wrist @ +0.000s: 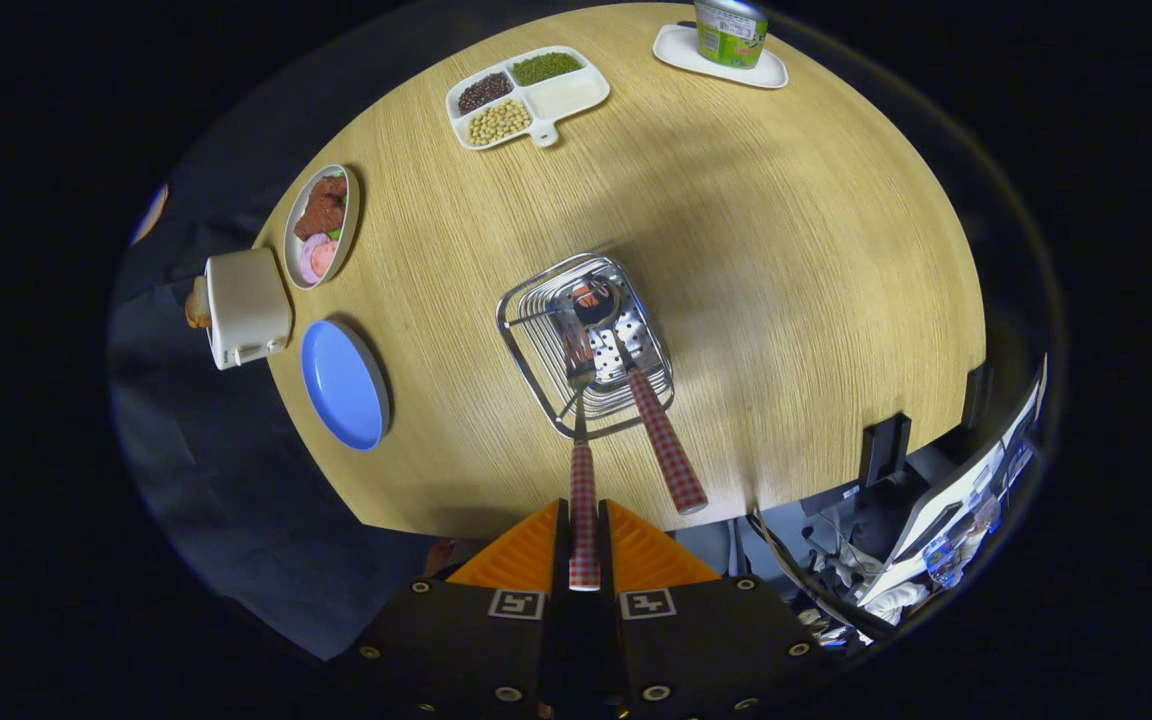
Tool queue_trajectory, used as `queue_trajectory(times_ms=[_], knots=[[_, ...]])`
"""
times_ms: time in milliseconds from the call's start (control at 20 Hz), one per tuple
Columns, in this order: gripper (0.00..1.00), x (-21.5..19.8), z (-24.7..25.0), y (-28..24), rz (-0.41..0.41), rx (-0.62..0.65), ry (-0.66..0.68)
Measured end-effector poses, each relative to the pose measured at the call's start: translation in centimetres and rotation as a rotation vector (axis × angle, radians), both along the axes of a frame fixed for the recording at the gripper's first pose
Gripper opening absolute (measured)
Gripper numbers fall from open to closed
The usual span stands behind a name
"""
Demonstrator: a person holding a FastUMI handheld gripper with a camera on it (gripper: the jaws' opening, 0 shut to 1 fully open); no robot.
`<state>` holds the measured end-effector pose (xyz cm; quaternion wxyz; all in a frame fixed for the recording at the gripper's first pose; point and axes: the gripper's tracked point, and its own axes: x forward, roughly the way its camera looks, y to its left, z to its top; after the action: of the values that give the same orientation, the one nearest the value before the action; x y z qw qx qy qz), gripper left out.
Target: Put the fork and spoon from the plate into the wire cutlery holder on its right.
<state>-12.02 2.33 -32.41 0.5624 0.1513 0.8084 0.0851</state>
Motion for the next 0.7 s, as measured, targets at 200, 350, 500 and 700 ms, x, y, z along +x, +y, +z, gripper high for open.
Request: queue_trajectory(times_ms=[200, 350, 500, 700], knots=[[0.13, 1.8, -0.6, 0.2, -0.032, -0.006, -0.058], [0.15, 2.2, -0.5, 0.2, -0.003, 0.001, -0.108], [0.27, 3.3, 0.2, 0.7, -0.007, 0.026, -0.182], [0.47, 6.3, 1.8, 1.0, 0.020, 0.024, -0.387]])
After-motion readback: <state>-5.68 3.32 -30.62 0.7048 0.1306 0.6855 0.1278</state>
